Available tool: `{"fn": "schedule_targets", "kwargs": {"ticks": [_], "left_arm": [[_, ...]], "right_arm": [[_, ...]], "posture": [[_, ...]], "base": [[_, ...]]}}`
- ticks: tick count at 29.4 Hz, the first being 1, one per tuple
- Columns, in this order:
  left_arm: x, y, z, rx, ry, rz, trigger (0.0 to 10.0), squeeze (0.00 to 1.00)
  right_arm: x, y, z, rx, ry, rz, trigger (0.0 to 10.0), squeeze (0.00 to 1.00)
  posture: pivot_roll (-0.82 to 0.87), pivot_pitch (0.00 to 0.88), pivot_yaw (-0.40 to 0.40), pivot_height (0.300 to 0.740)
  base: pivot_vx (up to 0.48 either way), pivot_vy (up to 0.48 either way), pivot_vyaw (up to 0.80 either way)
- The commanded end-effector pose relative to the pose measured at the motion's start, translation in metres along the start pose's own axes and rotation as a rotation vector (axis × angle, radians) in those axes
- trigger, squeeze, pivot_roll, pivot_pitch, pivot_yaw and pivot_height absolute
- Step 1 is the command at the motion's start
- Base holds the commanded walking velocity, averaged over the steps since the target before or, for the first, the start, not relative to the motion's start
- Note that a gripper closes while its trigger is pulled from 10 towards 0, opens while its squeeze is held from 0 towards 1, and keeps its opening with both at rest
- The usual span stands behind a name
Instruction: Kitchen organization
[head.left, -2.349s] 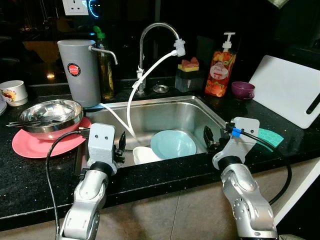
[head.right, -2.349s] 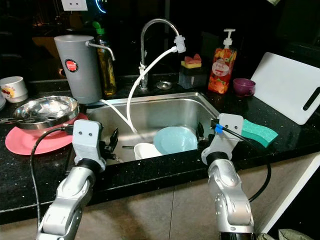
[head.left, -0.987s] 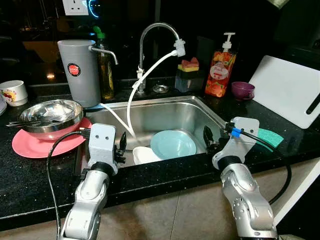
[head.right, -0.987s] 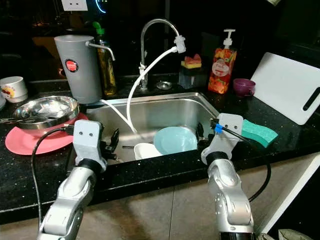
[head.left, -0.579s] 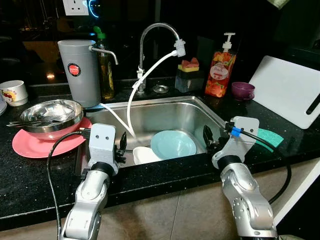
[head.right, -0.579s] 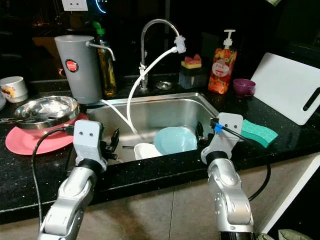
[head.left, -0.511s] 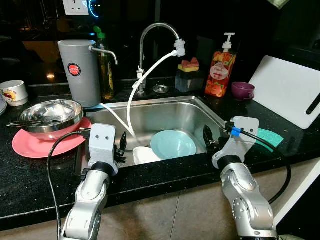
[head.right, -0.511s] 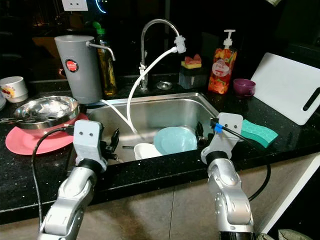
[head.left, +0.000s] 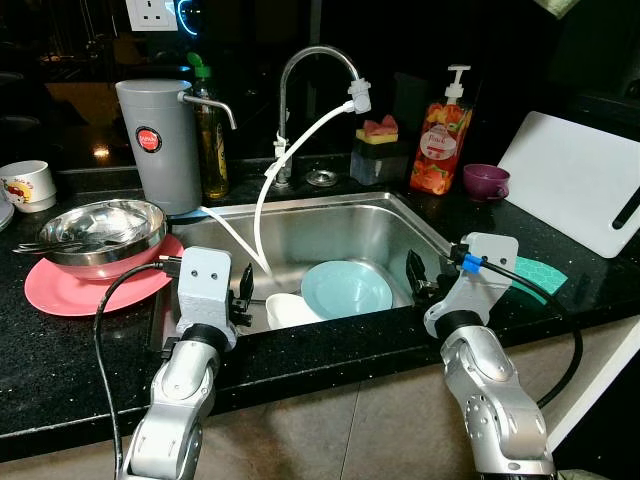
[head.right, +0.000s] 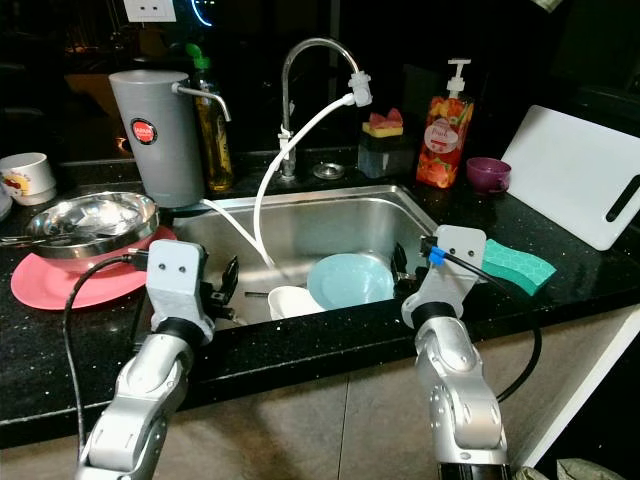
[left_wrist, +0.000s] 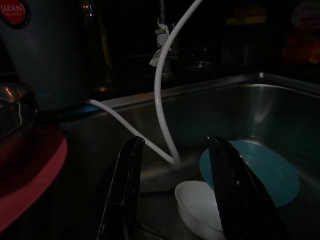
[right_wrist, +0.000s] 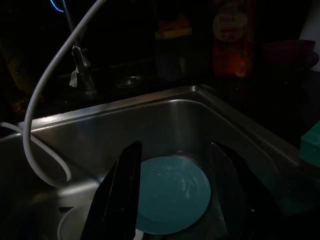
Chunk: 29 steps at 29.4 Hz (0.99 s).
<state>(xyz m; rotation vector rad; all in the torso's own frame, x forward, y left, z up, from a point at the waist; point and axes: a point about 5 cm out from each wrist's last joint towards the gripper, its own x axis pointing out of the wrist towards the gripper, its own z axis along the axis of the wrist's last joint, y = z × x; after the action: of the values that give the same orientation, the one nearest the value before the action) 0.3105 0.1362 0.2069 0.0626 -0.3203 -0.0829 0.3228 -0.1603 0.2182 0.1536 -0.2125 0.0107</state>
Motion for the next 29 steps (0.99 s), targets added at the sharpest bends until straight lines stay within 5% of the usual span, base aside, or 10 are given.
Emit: {"fn": "schedule_targets", "kwargs": {"ticks": [1, 29], "left_arm": [[-0.0018, 0.0002, -0.0045, 0.001, 0.018, 0.000, 10.0, 0.00], [-0.0019, 0.0001, -0.0039, 0.002, 0.019, -0.001, 10.0, 0.00]], "right_arm": [[-0.0006, -0.0015, -0.0031, 0.008, 0.012, -0.009, 10.0, 0.00], [-0.0016, -0.0008, -0.0036, 0.013, 0.013, -0.011, 10.0, 0.00]], "posture": [[0.08, 0.053, -0.045, 0.740], [0.08, 0.061, -0.040, 0.740]], "base": [[0.000, 0.000, 0.00], [0.000, 0.000, 0.00]]}}
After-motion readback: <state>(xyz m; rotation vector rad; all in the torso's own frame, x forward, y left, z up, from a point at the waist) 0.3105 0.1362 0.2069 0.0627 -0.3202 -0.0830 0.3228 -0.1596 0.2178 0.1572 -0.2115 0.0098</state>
